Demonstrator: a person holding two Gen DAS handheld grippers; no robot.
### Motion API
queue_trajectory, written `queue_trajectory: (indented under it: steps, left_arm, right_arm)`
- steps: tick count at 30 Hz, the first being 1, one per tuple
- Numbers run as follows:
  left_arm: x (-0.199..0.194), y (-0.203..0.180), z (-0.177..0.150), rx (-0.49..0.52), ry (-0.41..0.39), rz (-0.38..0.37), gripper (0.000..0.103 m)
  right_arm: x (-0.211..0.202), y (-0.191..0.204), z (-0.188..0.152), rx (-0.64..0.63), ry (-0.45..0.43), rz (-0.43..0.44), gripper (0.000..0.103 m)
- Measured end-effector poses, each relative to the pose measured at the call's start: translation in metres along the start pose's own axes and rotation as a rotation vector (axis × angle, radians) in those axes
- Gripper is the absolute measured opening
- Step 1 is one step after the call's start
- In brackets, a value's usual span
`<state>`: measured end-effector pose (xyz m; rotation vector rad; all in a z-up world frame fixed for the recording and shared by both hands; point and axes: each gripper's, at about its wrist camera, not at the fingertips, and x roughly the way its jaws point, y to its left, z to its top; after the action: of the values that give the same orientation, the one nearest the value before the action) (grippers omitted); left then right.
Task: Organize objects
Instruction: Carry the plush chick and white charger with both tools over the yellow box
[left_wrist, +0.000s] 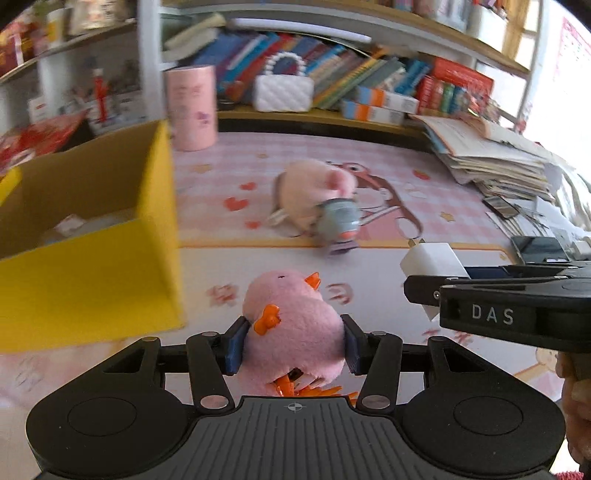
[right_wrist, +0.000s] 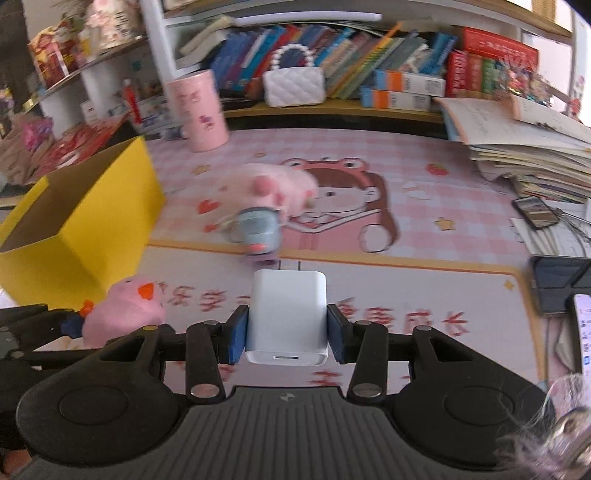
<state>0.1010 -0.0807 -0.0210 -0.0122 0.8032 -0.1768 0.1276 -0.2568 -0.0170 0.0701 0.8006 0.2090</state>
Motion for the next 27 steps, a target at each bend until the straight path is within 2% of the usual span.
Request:
queue_trajectory:
  steps: [11, 19, 27]
  left_arm:
    - [-0.061, 0.086, -0.045, -0.116, -0.03, 0.09, 0.049]
    - [-0.098, 0.134, -0.071, -0.129, -0.046, 0.116, 0.049]
    - [-0.126, 0.17, -0.092, -0.131, -0.07, 0.125, 0.049]
  right_arm:
    - [-0.013, 0.109, -0.028, -0.137, 0.028, 0.079, 0.041]
    - [-0.026, 0.174, -0.054, -0.177, 0.038, 0.106, 0.042]
    - [-0.035, 0.223, -0.075, -0.19, 0.042, 0.123, 0.042]
